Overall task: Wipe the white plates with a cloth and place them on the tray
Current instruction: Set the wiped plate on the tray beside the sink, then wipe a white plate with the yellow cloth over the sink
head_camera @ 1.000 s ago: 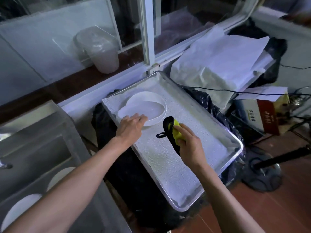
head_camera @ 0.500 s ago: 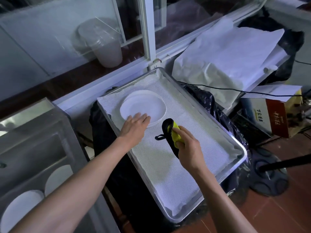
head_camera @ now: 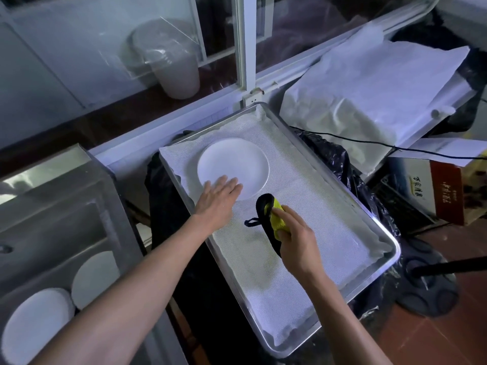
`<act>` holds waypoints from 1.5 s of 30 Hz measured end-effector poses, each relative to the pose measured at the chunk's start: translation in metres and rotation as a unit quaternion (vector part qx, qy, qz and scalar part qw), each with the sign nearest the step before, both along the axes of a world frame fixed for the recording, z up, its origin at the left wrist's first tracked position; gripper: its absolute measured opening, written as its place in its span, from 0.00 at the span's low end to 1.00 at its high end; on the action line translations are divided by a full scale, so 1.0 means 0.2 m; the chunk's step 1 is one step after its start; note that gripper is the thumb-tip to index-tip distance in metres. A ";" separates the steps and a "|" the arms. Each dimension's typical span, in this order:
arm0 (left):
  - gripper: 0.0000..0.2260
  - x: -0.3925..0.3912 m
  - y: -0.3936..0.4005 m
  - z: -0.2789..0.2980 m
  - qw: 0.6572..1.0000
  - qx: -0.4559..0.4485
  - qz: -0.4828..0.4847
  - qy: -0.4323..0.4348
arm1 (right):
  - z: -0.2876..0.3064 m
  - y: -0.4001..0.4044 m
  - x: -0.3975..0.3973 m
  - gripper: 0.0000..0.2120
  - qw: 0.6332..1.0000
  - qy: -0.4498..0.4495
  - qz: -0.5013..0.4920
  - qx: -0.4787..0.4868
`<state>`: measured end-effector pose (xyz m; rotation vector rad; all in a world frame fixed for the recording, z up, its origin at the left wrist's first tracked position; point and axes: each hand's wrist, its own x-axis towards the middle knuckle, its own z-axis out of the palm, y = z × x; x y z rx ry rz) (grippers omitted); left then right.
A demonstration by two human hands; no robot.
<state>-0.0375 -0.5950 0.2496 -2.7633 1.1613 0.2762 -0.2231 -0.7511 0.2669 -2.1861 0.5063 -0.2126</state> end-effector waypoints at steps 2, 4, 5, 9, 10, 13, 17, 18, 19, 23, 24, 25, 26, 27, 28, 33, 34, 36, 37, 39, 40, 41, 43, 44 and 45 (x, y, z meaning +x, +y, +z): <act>0.27 -0.01 0.02 0.00 1.000 -0.014 0.010 0.009 | 0.00 0.01 0.01 0.30 1.000 0.000 0.002 0.001; 0.23 -0.04 0.06 0.02 0.999 -0.028 0.019 0.011 | 0.00 0.03 0.02 0.30 1.000 -0.003 0.004 0.001; 0.23 -0.06 0.09 0.03 0.999 -0.039 0.025 0.011 | 0.01 0.04 0.03 0.30 1.000 -0.009 0.006 0.001; 0.21 -0.15 0.27 0.10 0.994 -0.102 0.038 0.006 | 0.06 0.14 0.11 0.30 0.999 -0.037 0.025 0.020; 0.20 -0.17 0.33 0.11 0.992 -0.115 0.045 -0.002 | 0.08 0.17 0.13 0.31 0.998 -0.041 0.030 0.024; 0.16 -0.23 0.53 0.15 0.989 -0.126 0.081 -0.018 | 0.12 0.30 0.21 0.31 0.997 -0.060 0.046 0.026; 0.14 -0.31 0.87 0.18 0.981 -0.137 0.138 -0.007 | 0.19 0.58 0.32 0.31 0.991 -0.088 0.102 0.021; 0.12 -0.34 0.97 0.19 0.979 -0.135 0.151 -0.010 | 0.20 0.67 0.35 0.31 0.989 -0.088 0.121 0.019; 0.11 -0.36 1.07 0.19 0.978 -0.127 0.166 -0.009 | 0.20 0.77 0.36 0.31 0.986 -0.086 0.139 0.018; 0.07 -0.45 1.46 0.14 0.966 -0.112 0.232 0.020 | 0.19 1.18 0.41 0.30 0.972 -0.078 0.219 0.018; 0.08 -0.46 1.57 0.11 0.962 -0.109 0.247 0.023 | 0.18 1.28 0.41 0.29 0.969 -0.077 0.235 0.021; 0.09 -0.48 1.67 0.08 0.959 -0.103 0.262 0.029 | 0.16 1.39 0.41 0.29 0.966 -0.073 0.247 0.025; 0.11 -0.49 1.78 0.04 0.956 -0.095 0.275 0.039 | 0.13 1.49 0.41 0.28 0.964 -0.066 0.257 0.028; 0.14 -0.51 1.88 0.00 0.953 -0.088 0.286 0.051 | 0.11 1.59 0.41 0.28 0.962 -0.055 0.266 0.030; 0.15 -0.52 1.98 -0.04 0.948 -0.084 0.299 0.062 | 0.08 1.69 0.41 0.28 0.960 -0.042 0.275 0.028; 0.18 -0.57 2.44 -0.23 0.915 -0.114 0.365 0.125 | -0.10 2.13 0.44 0.28 0.952 0.013 0.307 0.010; 0.19 -0.57 2.51 -0.26 0.905 -0.129 0.380 0.139 | -0.13 2.21 0.45 0.28 0.952 0.024 0.305 0.003; 0.19 -0.58 2.65 -0.32 0.883 -0.158 0.409 0.165 | -0.20 2.33 0.46 0.29 0.951 0.042 0.307 -0.011; 0.18 -0.57 2.71 -0.35 0.877 -0.167 0.416 0.173 | -0.24 2.38 0.47 0.28 0.950 0.046 0.310 -0.015; 0.16 -0.54 2.80 -0.41 0.869 -0.175 0.422 0.190 | -0.31 2.46 0.48 0.28 0.948 0.055 0.313 -0.023; 0.17 -0.52 2.84 -0.44 0.865 -0.180 0.425 0.195 | -0.34 2.49 0.50 0.28 0.947 0.056 0.315 -0.029; 0.17 -0.50 2.87 -0.48 0.863 -0.183 0.428 0.199 | -0.37 2.52 0.51 0.28 0.946 0.057 0.317 -0.035; 0.20 -0.44 2.91 -0.54 0.860 -0.185 0.432 0.202 | -0.43 2.56 0.54 0.28 0.946 0.064 0.316 -0.039; 0.20 -0.41 2.92 -0.57 0.857 -0.189 0.435 0.202 | -0.46 2.57 0.56 0.28 0.945 0.066 0.317 -0.037; 0.20 -0.38 2.93 -0.62 0.855 -0.193 0.436 0.203 | -0.49 2.58 0.58 0.28 0.945 0.065 0.318 -0.038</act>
